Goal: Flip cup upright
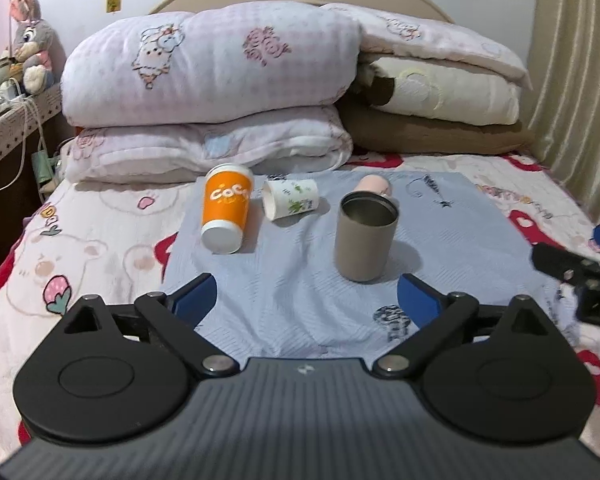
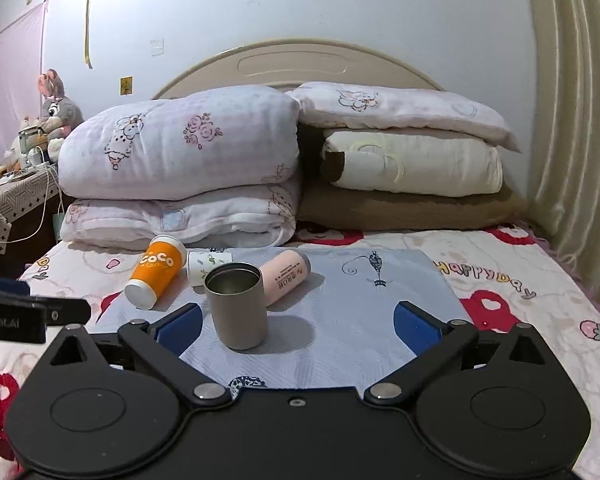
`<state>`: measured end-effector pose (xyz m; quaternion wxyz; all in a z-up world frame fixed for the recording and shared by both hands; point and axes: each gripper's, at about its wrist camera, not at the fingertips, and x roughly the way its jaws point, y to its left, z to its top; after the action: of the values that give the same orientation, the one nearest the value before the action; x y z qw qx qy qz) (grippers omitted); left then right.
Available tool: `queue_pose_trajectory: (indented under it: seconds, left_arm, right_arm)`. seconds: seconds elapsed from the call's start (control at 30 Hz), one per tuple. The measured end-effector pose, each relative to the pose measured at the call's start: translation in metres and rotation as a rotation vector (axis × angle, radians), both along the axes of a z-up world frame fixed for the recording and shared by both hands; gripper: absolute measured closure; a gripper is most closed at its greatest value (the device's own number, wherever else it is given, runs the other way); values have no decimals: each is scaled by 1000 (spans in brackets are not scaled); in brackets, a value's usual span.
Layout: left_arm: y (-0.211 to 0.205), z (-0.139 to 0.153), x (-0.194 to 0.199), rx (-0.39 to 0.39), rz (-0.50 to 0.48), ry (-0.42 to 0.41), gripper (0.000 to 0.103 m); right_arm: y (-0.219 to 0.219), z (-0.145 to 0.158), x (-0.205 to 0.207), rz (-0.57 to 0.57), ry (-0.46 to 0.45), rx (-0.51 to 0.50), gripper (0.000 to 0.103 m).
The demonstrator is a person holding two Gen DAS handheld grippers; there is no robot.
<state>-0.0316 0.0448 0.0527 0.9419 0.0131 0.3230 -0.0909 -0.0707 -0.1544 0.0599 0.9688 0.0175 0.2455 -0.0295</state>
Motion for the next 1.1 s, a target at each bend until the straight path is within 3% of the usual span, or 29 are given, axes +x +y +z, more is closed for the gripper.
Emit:
queue_pose_trajectory:
  seconds: [0.23, 1.1]
  left_arm:
    - [0, -14, 1, 17, 28, 17, 1]
    - [3, -22, 7, 62, 124, 61, 0]
  right_arm:
    - [3, -7, 0, -11, -3, -27, 0]
    - [5, -16, 3, -30, 26, -50, 0]
